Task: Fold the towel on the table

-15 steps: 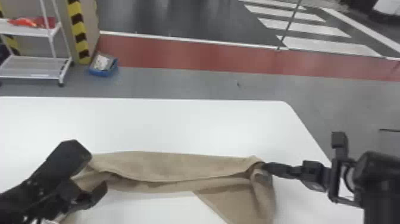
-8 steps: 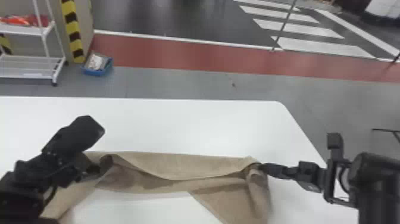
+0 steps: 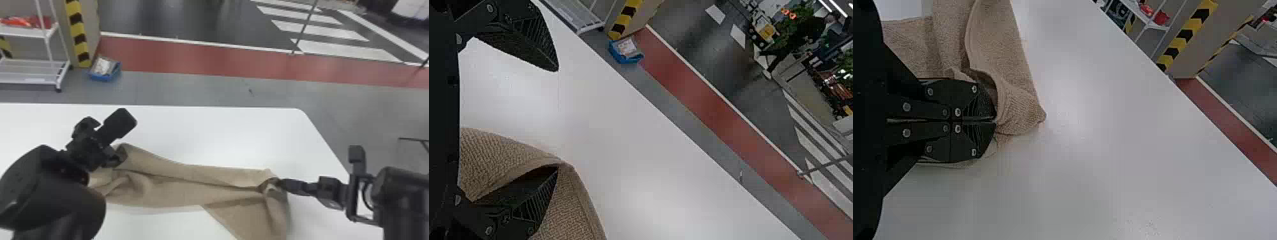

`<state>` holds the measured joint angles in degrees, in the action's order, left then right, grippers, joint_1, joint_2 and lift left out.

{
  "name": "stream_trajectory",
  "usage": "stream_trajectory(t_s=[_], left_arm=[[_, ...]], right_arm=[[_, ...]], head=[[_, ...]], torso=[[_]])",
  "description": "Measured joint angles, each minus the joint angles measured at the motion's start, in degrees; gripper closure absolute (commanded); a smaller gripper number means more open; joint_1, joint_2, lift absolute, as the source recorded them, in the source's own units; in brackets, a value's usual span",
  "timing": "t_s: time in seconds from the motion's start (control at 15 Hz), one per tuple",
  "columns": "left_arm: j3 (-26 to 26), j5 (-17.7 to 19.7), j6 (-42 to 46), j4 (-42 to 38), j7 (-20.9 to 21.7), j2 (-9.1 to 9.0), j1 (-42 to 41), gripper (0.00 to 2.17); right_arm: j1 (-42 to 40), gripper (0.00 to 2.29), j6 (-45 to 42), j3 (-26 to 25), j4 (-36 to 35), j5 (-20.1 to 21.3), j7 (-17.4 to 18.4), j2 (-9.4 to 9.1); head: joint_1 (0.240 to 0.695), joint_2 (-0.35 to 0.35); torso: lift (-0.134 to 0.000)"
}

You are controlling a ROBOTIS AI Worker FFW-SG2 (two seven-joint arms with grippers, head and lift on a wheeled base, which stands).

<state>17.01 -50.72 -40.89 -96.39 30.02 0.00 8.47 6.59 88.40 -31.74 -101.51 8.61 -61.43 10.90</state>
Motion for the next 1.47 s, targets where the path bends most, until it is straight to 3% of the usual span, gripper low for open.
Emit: stream_trajectory(t_s=[0.2,0.53,0.73,1.07,1.2,1.33,1.47], left_arm=[[0.14,-2.86,-1.33,-0.22,2.53,0.00,0.20,0.20],[-2.80,-5.64,-10.38,-17.84,13.19,0.00,-8.90,0.19],[-3.12,-6.56,-16.07,-24.21,18.81,0.00,-12.17,0.19],[-2.64,-6.11,-18.64,-25.47,25.08,0.00,-13.17,0.33],[-2.47,-5.81,-18.66,-23.87,26.51,0.00,-12.30,0.61],[-2.84,-5.85,-18.82,-21.22,27.16,0.00,-11.07,0.61],[-3.57,-5.81,-18.99,-19.89,27.54,0.00,-10.58,0.82]], right_arm=[[-0.43,1.65,-0.07,0.31,-0.17,0.00,-0.17,0.00],[-0.48,1.65,-1.19,0.35,-0.27,0.00,-0.18,0.11],[-0.30,1.65,-2.03,0.82,-0.01,0.00,-0.18,0.05],[-0.61,1.65,-2.34,0.31,0.18,-0.03,-0.18,0.01],[-0.94,1.65,-2.43,-0.03,0.18,-0.56,-0.18,0.07],[-1.28,1.65,-2.77,-0.27,0.18,-0.98,-0.18,0.09],[-1.39,1.65,-3.11,-0.47,0.18,-1.12,-0.18,0.14]], head=[[0.695,-0.236],[0.695,-0.223],[0.695,-0.227],[0.695,-0.253],[0.695,-0.267],[0.695,-0.266],[0.695,-0.261]], torso=[[-0.124],[-0.124],[-0.124],[-0.124],[-0.124],[-0.124],[-0.124]])
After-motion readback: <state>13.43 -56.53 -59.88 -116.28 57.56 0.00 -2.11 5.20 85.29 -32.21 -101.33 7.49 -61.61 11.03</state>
